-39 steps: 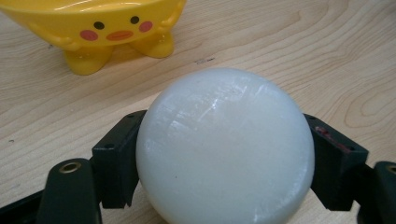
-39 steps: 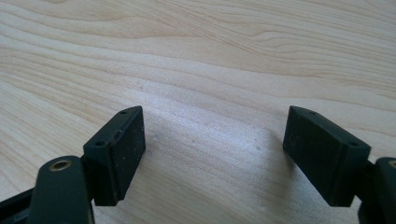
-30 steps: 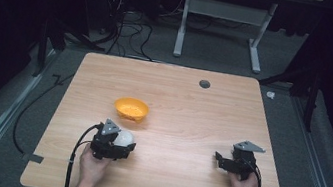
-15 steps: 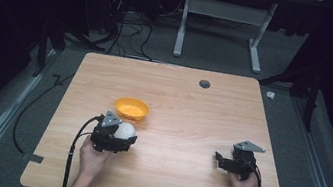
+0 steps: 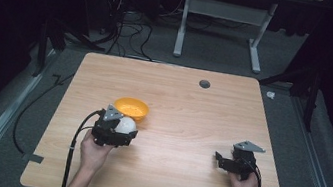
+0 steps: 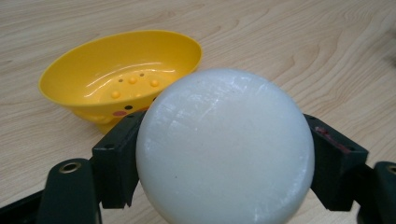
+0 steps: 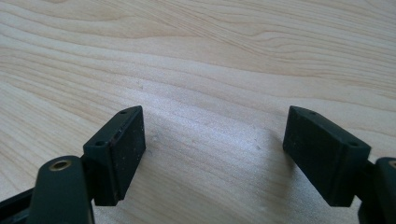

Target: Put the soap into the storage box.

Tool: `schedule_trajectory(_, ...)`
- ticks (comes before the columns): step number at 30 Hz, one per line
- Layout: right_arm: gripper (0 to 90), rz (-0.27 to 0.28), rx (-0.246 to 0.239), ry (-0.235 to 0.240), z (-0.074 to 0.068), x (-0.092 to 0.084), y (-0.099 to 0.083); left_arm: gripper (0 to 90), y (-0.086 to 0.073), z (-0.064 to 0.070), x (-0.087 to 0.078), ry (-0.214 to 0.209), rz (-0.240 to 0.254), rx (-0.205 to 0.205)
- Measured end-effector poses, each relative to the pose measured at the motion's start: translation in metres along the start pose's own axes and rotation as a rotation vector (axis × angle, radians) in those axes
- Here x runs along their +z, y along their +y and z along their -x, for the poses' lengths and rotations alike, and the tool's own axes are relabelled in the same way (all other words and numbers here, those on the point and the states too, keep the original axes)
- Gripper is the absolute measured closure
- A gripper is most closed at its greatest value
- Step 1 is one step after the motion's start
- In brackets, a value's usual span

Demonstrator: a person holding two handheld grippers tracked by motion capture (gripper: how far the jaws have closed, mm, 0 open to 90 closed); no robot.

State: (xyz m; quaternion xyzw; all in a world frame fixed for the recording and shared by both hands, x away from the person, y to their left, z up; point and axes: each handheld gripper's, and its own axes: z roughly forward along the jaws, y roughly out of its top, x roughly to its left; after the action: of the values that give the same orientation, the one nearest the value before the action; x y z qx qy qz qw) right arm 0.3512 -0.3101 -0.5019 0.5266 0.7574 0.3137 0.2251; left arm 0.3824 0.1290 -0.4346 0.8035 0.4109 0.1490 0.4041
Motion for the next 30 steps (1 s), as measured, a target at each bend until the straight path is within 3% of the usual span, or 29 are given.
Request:
schedule_trajectory(7, 21.9, 0.000, 0.000, 0.000, 0.000, 0.000, 0.000, 24.3, 0.001, -0.006, 0.004, 0.004, -0.003, -0.025)
schedule_trajectory(12, 21.9, 0.000, 0.000, 0.001, 0.000, 0.000, 0.000, 24.3, 0.005, -0.007, 0.006, 0.026, -0.016, -0.012)
schedule_trajectory(24, 21.9, 0.001, 0.001, 0.002, 0.000, 0.000, 0.000, 24.3, 0.021, -0.008, 0.007, 0.030, -0.017, 0.016)
schedule_trajectory(30, 21.9, 0.001, 0.001, 0.002, 0.000, 0.000, 0.000, 24.3, 0.024, -0.013, 0.010, 0.034, -0.019, 0.006)
